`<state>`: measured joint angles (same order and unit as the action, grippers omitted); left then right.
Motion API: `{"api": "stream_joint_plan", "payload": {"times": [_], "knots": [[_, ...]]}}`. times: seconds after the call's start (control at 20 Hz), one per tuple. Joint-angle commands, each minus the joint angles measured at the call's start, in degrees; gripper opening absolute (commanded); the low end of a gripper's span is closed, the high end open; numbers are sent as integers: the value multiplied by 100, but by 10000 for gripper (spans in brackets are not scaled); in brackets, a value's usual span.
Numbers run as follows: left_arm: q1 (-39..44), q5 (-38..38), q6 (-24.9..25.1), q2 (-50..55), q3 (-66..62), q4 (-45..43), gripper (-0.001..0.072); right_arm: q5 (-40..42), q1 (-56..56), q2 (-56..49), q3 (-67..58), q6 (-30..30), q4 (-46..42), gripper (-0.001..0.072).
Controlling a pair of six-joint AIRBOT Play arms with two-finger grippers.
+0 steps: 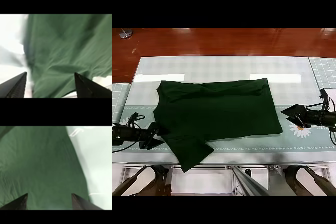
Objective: Fold the shirts.
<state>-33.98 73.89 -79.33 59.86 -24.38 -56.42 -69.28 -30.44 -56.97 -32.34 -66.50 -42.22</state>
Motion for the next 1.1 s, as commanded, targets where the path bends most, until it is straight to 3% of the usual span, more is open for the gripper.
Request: {"api": "stream_joint_plan", "payload": {"times": [0.0, 0.1, 0.15, 0.2, 0.25, 0.45, 0.65, 1.05], "knots": [[214, -334, 380, 22, 138, 483, 698, 184, -85, 4, -17, -136, -164, 625], [507, -452, 389, 22, 138, 549, 693, 225, -317, 4, -153, -433, -595, 625], [682, -538, 389, 22, 138, 549, 644, 214, -446, 4, -186, -533, -772, 625], [848, -601, 400, 22, 138, 549, 468, 157, -535, 4, -181, -619, -999, 625], [994, -638, 551, 22, 131, 553, 39, 61, -555, 4, -181, -750, -1349, 626], [1078, -643, 691, 17, 44, 553, 18, -417, -540, 4, 181, -850, -1917, 632], [1091, -636, 691, 17, 46, 551, 19, -308, -496, -26, 772, -1016, -1602, 631], [1091, -640, 691, 17, 46, 551, 19, 573, 761, -874, 476, -992, -546, 631]]}}
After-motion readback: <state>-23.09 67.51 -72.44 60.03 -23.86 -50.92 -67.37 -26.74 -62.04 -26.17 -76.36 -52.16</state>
